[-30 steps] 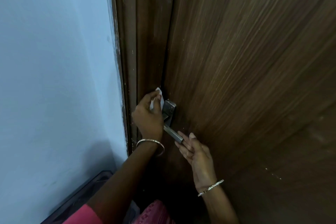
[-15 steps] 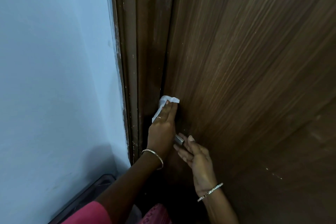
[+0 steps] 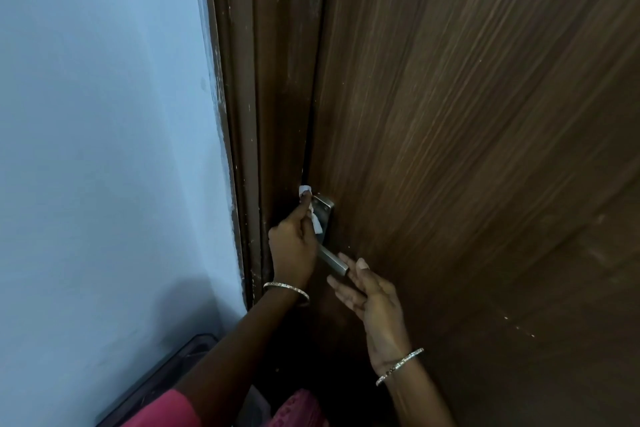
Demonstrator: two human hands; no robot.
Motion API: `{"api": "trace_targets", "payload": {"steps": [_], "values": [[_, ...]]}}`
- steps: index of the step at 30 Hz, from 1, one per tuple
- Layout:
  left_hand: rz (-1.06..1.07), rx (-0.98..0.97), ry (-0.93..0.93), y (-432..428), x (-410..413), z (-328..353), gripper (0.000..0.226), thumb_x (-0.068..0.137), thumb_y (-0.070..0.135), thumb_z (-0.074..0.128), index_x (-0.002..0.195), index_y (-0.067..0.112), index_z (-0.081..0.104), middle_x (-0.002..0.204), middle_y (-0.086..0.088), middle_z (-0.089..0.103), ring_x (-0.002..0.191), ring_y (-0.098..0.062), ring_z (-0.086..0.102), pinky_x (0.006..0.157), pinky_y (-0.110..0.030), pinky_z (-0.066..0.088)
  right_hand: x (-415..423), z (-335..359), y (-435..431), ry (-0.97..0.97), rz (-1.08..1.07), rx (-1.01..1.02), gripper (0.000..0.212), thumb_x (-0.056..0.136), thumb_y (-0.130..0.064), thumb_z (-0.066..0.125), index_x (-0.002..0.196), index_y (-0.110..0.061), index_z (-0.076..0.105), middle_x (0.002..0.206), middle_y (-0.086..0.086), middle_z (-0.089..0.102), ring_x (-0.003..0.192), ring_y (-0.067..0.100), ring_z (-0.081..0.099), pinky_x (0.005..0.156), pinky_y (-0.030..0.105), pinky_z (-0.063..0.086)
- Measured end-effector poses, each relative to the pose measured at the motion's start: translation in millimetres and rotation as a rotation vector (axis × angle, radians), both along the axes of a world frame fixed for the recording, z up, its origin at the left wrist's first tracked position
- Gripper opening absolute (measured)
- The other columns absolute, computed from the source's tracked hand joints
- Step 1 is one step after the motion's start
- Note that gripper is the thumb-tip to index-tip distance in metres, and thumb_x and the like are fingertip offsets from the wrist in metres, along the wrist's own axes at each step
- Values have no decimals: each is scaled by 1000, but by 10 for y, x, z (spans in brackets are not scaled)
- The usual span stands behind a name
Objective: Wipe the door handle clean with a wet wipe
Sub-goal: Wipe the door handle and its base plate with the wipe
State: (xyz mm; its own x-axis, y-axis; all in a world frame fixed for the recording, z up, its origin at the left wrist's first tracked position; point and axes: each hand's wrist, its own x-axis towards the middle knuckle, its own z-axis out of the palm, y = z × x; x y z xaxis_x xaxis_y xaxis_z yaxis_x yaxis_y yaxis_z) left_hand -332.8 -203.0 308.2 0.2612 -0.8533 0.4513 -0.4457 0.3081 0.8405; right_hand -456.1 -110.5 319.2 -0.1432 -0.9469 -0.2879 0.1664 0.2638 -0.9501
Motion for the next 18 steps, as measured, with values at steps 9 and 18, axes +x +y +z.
{"api": "trace_targets", "payload": {"steps": [9, 18], "values": [[-69, -81, -117, 105, -266, 125, 40, 99, 12, 41, 136, 10, 53, 128, -13, 63, 112, -24, 63, 94, -32, 51, 23, 5, 8, -6, -23, 0, 32, 104, -31, 44, 107, -23, 75, 96, -18, 78, 92, 13, 77, 95, 31, 51], [37, -24, 235, 50, -170, 83, 33, 84, 3, 70, 117, 8, 69, 120, -2, 68, 104, 10, 62, 90, -5, 47, -12, -32, -13, -22, -7, 12, 36, 104, -35, 44, 123, -18, 70, 130, -5, 68, 104, 20, 74, 105, 41, 48]]}}
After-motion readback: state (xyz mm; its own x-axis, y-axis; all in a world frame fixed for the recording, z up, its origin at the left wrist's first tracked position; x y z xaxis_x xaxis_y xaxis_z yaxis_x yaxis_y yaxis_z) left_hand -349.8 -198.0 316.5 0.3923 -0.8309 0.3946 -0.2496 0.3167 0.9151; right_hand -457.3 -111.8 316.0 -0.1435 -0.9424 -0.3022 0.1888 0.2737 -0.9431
